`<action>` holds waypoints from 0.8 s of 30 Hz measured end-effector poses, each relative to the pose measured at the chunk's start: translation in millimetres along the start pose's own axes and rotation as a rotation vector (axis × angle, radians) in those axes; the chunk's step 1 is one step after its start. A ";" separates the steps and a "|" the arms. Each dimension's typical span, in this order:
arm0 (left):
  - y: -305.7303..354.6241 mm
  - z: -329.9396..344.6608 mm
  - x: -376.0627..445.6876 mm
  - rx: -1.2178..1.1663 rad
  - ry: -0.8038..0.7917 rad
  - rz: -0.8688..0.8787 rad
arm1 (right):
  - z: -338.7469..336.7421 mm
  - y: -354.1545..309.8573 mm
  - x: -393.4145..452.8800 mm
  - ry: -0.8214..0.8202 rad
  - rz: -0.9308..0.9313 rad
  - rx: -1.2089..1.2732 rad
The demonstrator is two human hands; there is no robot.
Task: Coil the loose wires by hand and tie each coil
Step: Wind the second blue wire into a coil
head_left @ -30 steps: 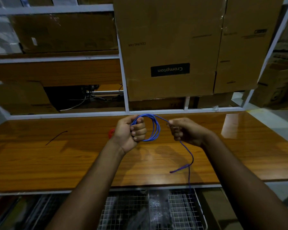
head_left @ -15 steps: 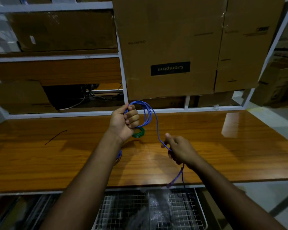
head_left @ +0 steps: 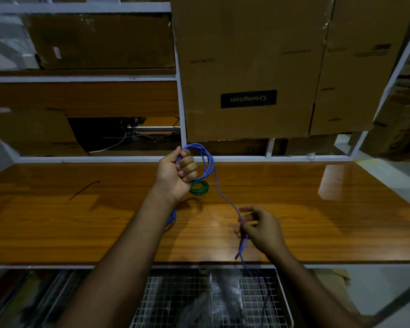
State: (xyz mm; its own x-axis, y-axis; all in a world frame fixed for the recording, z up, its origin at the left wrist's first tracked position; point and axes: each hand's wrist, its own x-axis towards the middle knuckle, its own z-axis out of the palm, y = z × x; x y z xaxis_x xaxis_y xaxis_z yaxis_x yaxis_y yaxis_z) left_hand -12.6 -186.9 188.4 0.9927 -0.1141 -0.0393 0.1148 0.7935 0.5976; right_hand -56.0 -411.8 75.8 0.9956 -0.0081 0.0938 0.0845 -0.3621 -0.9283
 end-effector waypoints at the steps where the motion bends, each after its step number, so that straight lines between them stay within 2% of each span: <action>1: -2.3 1.2 -0.2 0.018 0.002 -0.005 | 5.0 -6.0 -1.1 -0.041 0.062 -0.070; 3: -7.3 1.5 -0.2 0.041 0.006 -0.017 | 12.0 -21.4 -2.8 -0.199 0.147 -0.262; 5: -11.4 1.2 -0.6 0.067 -0.001 -0.025 | 14.5 -43.8 -4.9 -0.398 0.154 -0.399; 7: -14.6 0.8 -1.2 0.116 -0.006 -0.025 | 12.0 -69.9 -6.7 -0.569 0.016 -0.543; 9: -17.5 0.3 -2.8 0.176 -0.009 -0.021 | 3.7 -96.2 -6.3 -0.628 -0.225 -0.697; 11: -19.7 -0.5 -5.4 0.259 -0.006 -0.006 | -8.4 -117.7 -4.2 -0.627 -0.425 -0.774; 13: -22.4 -0.5 -7.7 0.361 0.002 0.004 | -22.0 -136.5 -2.8 -0.609 -0.535 -0.810; 16: -28.0 -0.1 -8.5 0.482 0.008 -0.004 | -37.8 -159.6 -0.3 -0.534 -0.608 -0.708; 19: -33.0 1.8 -10.7 0.582 -0.015 0.002 | -42.6 -171.5 10.4 -0.369 -0.729 -0.564; 22: -36.1 7.9 -14.7 0.632 -0.045 -0.014 | -37.1 -172.5 23.6 -0.249 -0.833 -0.572; 24: -36.3 10.8 -14.5 0.583 -0.091 -0.063 | -33.2 -170.7 31.6 -0.176 -0.852 -0.612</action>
State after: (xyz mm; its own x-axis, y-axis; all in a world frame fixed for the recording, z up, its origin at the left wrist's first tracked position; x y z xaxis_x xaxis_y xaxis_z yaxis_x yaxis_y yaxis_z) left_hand -31.6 -220.5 176.0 0.9746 -0.2209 -0.0354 0.1082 0.3268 0.9389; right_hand -40.4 -381.1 249.2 0.6141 0.5862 0.5284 0.7698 -0.5926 -0.2372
